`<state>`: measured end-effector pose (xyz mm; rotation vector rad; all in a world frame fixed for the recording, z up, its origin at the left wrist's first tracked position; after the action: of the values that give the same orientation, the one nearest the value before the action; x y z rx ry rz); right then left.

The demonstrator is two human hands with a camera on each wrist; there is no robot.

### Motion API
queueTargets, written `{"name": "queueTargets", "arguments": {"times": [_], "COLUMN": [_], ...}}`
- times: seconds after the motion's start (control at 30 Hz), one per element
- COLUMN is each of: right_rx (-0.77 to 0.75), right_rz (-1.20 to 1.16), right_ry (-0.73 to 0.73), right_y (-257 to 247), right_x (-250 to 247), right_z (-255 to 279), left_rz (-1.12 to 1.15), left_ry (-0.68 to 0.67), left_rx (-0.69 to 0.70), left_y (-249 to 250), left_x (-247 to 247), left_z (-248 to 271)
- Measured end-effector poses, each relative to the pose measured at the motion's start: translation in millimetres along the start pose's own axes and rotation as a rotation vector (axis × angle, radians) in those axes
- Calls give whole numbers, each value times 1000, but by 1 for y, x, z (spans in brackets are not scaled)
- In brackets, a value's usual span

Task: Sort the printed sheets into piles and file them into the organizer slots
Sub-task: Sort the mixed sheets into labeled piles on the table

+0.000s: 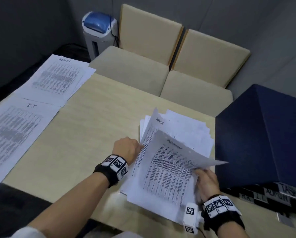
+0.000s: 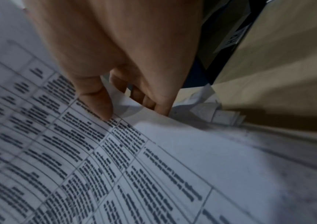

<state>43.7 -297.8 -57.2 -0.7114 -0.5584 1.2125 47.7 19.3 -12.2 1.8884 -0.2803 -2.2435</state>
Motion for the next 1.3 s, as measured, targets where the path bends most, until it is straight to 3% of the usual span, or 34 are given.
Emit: {"name": "queueTargets", "arguments": {"times": [0.1, 0.2, 0.3, 0.37, 0.47, 0.53, 0.73, 0.83, 0.9, 0.93, 1.0, 1.07, 1.3], "right_rx": [43, 94, 84, 84, 97, 105, 134, 128, 130, 132, 104, 80, -16], "right_rz": [-94, -163, -119, -93, -118, -183, -209, -128, -90, -77, -38, -1, 193], "right_ry": [-8, -81, -27, 4, 49, 65, 8, -4, -65, -91, -129, -154, -331], "right_y": [2, 3, 4, 2, 7, 9, 0, -9, -15, -19, -30, -38, -62], "right_x": [6, 15, 11, 11, 6, 1, 0, 5, 15, 21, 36, 54, 130], "right_z": [2, 4, 1, -1, -3, -5, -4, -1, 1, 1, 5, 7, 31], "left_rz": [112, 522, 860, 832, 521, 438, 369, 300, 423, 559, 804, 907, 1231], "left_ry": [51, 94, -44, -94, 72, 22, -59, 119, 291, 303, 229, 188, 240], "left_rx": [107, 194, 197, 150, -134, -236, -225, -174, -100, -70, -18, 21, -213], "left_y": [3, -1, 1, 4, -16, -17, -11, -16, -17, -18, -14, -13, -67], "left_x": [-6, 4, 27, 40, 40, 41, 54, 33, 16, 13, 9, 3, -1], "left_z": [2, 4, 7, 5, -3, -4, -12, -10, -6, -5, -2, 5, 40]}}
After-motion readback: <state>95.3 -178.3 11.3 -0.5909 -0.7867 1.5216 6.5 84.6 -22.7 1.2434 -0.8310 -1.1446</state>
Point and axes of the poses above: each hand's wrist, its own z-axis away from the middle knuckle, its own x-axis out of the palm, y = z × x, the point moved 7 cm from there along -z, towards the middle knuckle, and after that the axes turned 11 degrees about x, right-handed, at the moved point
